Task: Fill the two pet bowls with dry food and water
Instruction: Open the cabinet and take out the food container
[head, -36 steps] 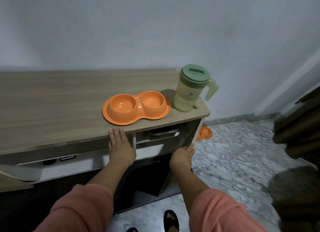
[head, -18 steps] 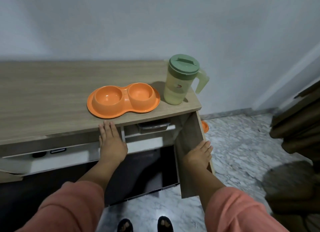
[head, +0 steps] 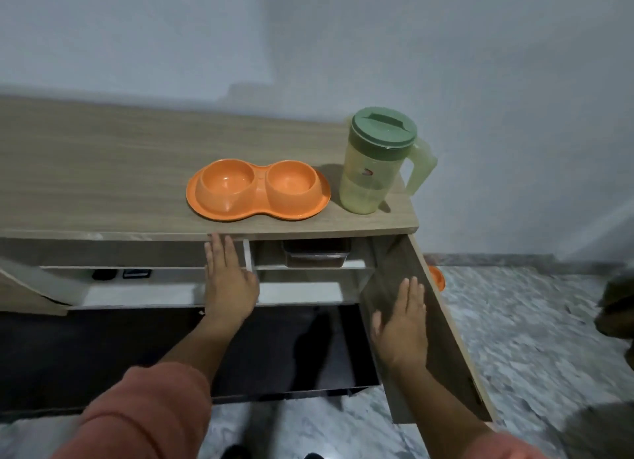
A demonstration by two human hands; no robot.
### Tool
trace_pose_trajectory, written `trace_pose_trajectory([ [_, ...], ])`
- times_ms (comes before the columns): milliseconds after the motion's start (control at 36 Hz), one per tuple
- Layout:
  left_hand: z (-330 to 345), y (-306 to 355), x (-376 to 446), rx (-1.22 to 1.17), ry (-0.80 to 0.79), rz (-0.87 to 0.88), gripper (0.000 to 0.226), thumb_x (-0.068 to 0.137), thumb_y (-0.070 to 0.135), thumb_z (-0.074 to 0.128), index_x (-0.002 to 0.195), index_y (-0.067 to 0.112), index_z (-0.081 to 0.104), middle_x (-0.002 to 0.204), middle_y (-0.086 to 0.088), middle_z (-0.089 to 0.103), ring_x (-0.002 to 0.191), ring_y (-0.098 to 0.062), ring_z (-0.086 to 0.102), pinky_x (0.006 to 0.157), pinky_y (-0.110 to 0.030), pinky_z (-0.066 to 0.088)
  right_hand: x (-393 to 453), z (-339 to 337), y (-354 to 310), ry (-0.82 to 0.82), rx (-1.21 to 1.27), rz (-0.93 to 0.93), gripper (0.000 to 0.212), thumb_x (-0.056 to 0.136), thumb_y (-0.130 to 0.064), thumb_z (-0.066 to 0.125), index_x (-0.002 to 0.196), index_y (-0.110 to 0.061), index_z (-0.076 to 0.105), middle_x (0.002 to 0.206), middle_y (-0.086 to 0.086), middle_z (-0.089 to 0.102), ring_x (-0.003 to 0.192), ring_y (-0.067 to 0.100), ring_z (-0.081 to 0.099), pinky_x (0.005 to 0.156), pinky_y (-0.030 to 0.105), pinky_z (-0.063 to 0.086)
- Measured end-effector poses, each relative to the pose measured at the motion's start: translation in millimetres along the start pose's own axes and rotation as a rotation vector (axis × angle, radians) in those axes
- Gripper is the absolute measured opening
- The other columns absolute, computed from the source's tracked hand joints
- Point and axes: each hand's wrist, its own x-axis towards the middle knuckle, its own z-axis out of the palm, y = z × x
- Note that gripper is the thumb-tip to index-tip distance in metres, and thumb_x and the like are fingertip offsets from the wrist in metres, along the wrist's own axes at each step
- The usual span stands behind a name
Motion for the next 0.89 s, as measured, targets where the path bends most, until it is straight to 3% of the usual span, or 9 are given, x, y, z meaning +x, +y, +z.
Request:
trace_pose_trajectory([
  [83, 28, -5, -13, -0.073, 0.016, 0.029, 0.068, 0.099, 0.020, 0.042, 0.153, 0.004, 0.004, 0.162, -0.009, -0.009, 0.150, -0.023, -0.010, 0.123, -0.035, 0.004, 2, 19, -7, -0.028, 0.212, -0.105, 0.076, 0.097, -0.032, 0.045, 0.153, -0.009, 0.000, 0.162, 0.001, -0.006, 0.146, 0.009, -0.011, 0.120, 0.023, 0.004],
  [167, 56, -12, -20, -0.177, -0.014, 0.024, 0.066, 0.100, 0.024, 0.041, 0.154, 0.007, 0.007, 0.162, -0.006, -0.004, 0.150, -0.018, -0.007, 0.121, -0.031, 0.004, 4, 40, -13, -0.058, 0.404, -0.115, 0.074, 0.096, -0.032, 0.049, 0.154, -0.014, 0.006, 0.162, -0.002, 0.005, 0.148, 0.008, 0.002, 0.112, 0.012, 0.005],
  [333, 106, -22, -12, -0.295, -0.052, 0.006, 0.062, 0.101, 0.029, 0.040, 0.153, 0.006, 0.014, 0.162, -0.006, 0.011, 0.150, -0.017, 0.006, 0.115, -0.021, 0.005, 27, 77, -19, -0.085, 0.682, 0.004, 0.069, 0.095, -0.035, 0.052, 0.153, -0.017, 0.018, 0.158, -0.001, 0.023, 0.145, 0.014, 0.022, 0.113, 0.019, 0.017],
  [528, 150, -21, 24, -0.452, 0.002, -0.049, 0.065, 0.099, 0.042, 0.041, 0.152, 0.011, 0.021, 0.160, -0.004, 0.020, 0.148, -0.019, 0.018, 0.119, -0.031, 0.016, 78, 125, -19, -0.071, 0.819, 0.075, 0.068, 0.093, -0.040, 0.054, 0.151, -0.017, 0.026, 0.155, 0.001, 0.030, 0.144, 0.015, 0.027, 0.109, 0.016, 0.019],
  [611, 164, -17, 43, -0.500, 0.019, -0.101, 0.066, 0.097, 0.048, 0.039, 0.152, 0.015, 0.022, 0.158, -0.005, 0.024, 0.146, -0.023, 0.024, 0.118, -0.036, 0.021, 99, 142, -21, -0.082, 0.876, 0.082, 0.070, 0.093, -0.046, 0.052, 0.151, -0.021, 0.024, 0.156, -0.003, 0.027, 0.144, 0.015, 0.025, 0.112, 0.022, 0.019],
  [806, 183, -3, 85, -0.539, -0.037, -0.221, 0.070, 0.096, 0.056, 0.033, 0.144, 0.004, 0.037, 0.143, -0.019, 0.044, 0.128, -0.035, 0.044, 0.104, -0.042, 0.034, 139, 156, -31, -0.088, 0.975, 0.130, 0.074, 0.090, -0.053, 0.051, 0.152, -0.024, 0.022, 0.154, -0.002, 0.033, 0.141, 0.017, 0.033, 0.112, 0.026, 0.025],
  [889, 190, 3, 97, -0.575, -0.044, -0.274, 0.067, 0.097, 0.053, 0.033, 0.130, -0.003, 0.050, 0.127, -0.021, 0.055, 0.101, -0.032, 0.051, 0.081, -0.034, 0.034, 153, 156, -33, -0.115, 0.965, 0.147, 0.072, 0.093, -0.055, 0.044, 0.152, -0.021, 0.021, 0.156, 0.000, 0.029, 0.142, 0.021, 0.029, 0.113, 0.028, 0.023],
])
